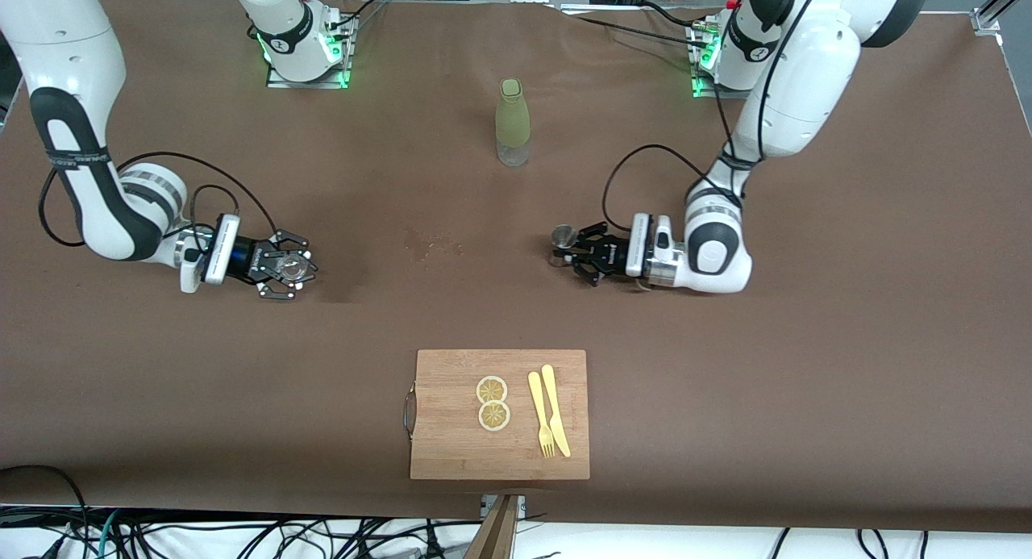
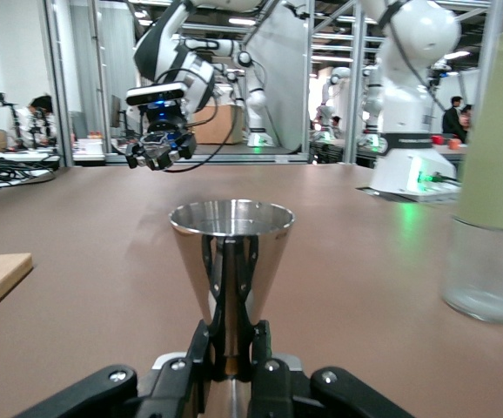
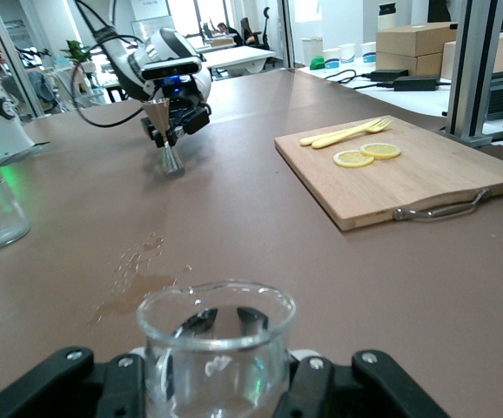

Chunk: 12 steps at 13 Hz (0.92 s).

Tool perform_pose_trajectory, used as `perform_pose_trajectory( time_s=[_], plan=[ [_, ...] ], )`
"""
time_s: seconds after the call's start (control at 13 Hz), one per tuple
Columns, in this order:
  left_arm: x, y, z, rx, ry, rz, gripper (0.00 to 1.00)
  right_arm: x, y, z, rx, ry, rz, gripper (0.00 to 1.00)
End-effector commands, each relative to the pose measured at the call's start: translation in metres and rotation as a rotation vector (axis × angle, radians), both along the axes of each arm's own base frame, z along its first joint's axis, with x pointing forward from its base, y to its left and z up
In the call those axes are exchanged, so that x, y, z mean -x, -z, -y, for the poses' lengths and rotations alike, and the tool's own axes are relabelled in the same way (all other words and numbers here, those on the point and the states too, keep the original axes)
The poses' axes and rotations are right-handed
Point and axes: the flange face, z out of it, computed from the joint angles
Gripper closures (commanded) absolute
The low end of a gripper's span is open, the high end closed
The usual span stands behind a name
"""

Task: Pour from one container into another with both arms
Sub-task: 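Turn the jigger upright and move both grippers apart, then lower the glass with the right gripper while the left gripper lowers the jigger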

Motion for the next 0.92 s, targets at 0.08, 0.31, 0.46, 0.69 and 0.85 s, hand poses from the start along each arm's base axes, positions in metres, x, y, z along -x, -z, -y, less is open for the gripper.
perform_pose_trajectory(
  time_s=[0.08, 0.31, 0.46, 0.69, 0.85],
  plan=[
    [-0.001, -0.026, -0.072, -0.019, 0.115, 0.040, 1.00, -0.003, 0.024, 0.050, -0.059, -0.046, 0.010, 0.82],
    [-0.005, -0.033, -0.141, -0.011, 0.132, 0.049, 1.00, 0.004, 0.045, 0.079, -0.073, -0.047, 0.016, 0.82],
    [-0.003, -0.033, -0.176, -0.008, 0.129, 0.051, 1.00, 0.008, 0.051, 0.083, -0.072, -0.062, 0.039, 0.82],
    [0.003, -0.032, -0.227, -0.010, 0.127, 0.064, 1.00, 0.012, 0.072, 0.090, -0.089, -0.061, 0.062, 0.82],
    [0.009, -0.030, -0.260, -0.016, 0.116, 0.069, 1.00, 0.015, 0.080, 0.090, -0.095, -0.061, 0.060, 0.82]
  ],
)
